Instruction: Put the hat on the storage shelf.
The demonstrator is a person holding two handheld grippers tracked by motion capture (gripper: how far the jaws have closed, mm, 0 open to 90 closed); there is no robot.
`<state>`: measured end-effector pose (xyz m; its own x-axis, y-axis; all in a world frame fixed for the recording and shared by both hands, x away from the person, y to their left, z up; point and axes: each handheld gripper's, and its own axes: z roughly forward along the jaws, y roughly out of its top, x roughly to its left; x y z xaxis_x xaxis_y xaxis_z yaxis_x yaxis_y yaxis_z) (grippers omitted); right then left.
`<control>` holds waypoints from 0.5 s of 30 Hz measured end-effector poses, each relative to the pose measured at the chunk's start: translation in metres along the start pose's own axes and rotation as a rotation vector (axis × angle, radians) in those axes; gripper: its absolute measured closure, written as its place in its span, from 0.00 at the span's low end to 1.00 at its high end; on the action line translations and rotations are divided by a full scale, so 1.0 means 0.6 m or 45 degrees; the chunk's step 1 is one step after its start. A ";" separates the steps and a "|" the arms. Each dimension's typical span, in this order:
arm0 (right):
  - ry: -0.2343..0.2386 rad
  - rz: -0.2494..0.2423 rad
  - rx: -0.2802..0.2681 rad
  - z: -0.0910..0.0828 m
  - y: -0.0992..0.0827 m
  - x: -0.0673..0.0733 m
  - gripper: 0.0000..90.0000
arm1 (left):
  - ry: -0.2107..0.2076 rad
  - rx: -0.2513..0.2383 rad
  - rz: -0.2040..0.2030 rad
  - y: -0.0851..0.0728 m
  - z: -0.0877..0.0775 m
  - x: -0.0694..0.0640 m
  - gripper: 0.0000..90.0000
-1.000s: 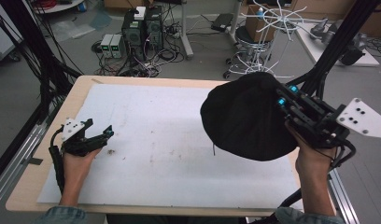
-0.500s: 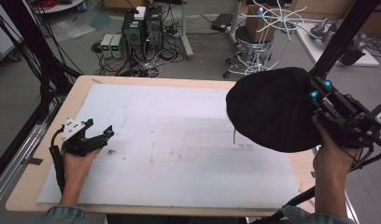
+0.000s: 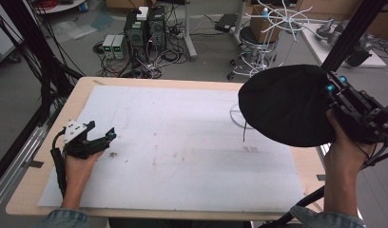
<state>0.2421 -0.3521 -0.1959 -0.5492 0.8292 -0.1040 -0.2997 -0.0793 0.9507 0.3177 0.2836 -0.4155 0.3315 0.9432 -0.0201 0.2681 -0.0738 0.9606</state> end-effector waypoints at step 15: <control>-0.090 0.033 -0.072 -0.011 0.019 -0.022 0.94 | -0.003 0.001 0.003 -0.001 0.003 -0.001 0.22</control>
<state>0.2409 -0.3677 -0.1853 -0.5015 0.8633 -0.0566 -0.3304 -0.1307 0.9348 0.3188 0.2826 -0.4163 0.3344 0.9423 -0.0183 0.2682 -0.0765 0.9603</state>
